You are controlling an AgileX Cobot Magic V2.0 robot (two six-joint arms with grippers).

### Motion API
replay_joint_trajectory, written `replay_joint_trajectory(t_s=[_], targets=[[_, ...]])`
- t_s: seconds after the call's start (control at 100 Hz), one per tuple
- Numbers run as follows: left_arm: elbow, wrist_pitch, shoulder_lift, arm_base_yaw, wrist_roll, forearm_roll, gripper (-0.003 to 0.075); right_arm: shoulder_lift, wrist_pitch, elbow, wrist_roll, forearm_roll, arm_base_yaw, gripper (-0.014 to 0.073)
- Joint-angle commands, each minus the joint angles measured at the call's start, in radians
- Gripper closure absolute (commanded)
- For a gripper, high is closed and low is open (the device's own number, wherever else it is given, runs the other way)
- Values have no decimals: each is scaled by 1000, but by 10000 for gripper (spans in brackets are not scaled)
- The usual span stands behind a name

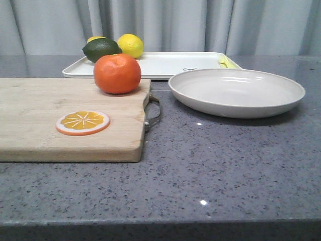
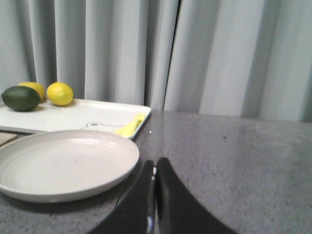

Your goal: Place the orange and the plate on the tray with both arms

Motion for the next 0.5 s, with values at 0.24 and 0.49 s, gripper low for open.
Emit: replay_joint_trajectory(t_s=[0.24,0.49], targets=[[-263,148,111,-1,0,-65,741,99,247,-283,7,58,-1,695],[-584,525,403,-1,8,-74,740,353,601,-576,4,54,-1,695]])
